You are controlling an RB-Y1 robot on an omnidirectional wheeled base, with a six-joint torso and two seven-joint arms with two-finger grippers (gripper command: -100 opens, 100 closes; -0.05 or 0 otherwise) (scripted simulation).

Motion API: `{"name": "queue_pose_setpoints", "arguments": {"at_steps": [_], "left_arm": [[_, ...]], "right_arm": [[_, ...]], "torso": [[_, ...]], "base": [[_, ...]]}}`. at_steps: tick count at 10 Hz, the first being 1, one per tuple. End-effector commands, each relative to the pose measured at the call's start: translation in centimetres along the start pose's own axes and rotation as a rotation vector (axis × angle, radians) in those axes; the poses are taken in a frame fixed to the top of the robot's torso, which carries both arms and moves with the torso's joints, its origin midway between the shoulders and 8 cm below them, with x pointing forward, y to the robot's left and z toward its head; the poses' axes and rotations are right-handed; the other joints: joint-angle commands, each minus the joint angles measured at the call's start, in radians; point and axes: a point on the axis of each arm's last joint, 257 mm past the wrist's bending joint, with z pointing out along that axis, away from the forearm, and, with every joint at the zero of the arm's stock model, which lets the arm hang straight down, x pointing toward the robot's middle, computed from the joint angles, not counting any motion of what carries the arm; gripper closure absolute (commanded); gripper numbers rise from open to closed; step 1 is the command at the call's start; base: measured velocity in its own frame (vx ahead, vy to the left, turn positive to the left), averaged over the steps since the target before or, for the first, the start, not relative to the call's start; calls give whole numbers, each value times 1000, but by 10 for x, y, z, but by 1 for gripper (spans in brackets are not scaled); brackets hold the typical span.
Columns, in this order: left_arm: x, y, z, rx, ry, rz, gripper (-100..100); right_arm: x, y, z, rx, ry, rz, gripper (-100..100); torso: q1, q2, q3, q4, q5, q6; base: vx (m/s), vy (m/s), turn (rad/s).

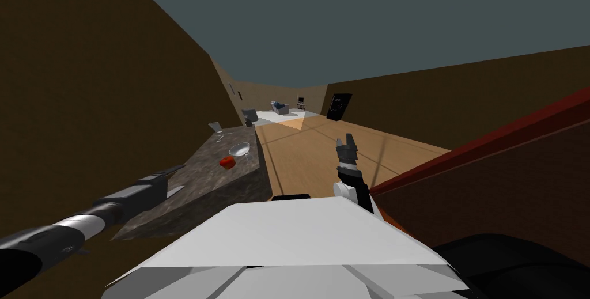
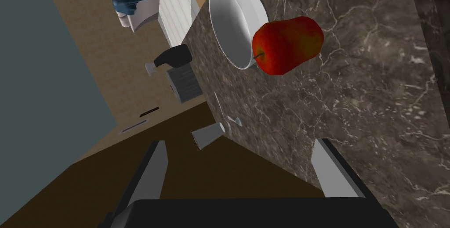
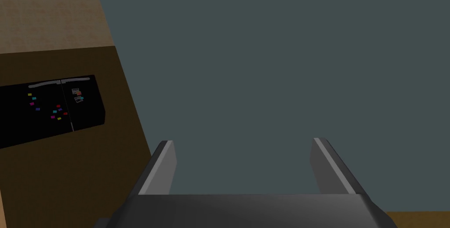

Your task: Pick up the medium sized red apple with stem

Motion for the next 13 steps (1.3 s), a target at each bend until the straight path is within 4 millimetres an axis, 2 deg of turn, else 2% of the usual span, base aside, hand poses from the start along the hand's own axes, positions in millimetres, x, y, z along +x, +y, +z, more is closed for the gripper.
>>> {"name": "queue_pose_setpoints", "arguments": {"at_steps": [1, 3, 5, 6, 8, 9, 12, 13], "left_arm": [[-2, 9, 0, -45, 9, -2, -100], [-7, 21, 0, -107, 11, -7, -100], [-21, 39, -1, -206, 1, -19, -100], [-17, 43, 0, -225, 14, -19, -100], [-28, 62, -1, -320, 4, -34, -100], [-25, 65, -1, -333, 14, -34, -100], [-34, 95, -4, -469, 6, -61, -100], [-32, 95, -3, -472, 13, -58, -100]], "right_arm": [[0, 0, 0, 0, 0, 0, 0], [0, 0, 0, 0, 0, 0, 0], [0, 0, 0, 0, 0, 0, 0], [0, 0, 0, 0, 0, 0, 0], [0, 0, 0, 0, 0, 0, 0], [0, 0, 0, 0, 0, 0, 0], [0, 0, 0, 0, 0, 0, 0], [0, 0, 0, 0, 0, 0, 0]], "torso": [[0, 0, 0, 0, 0, 0], [-1, 0, 0, 0, 0, 0], [-1, 0, 0, 0, 0, 0], [0, -1, -1, 0, 0, 0], [0, -1, -1, 0, 0, 0], [0, -1, -1, 0, 0, 0], [1, -2, -1, 0, 0, 0], [1, -3, -2, -1, 1, -1]], "base": [[4, 21, -86], [5, 21, -91], [16, 26, -222], [13, 35, -97], [19, 32, -168], [18, 34, -104], [31, 41, -190], [30, 39, -55]]}}
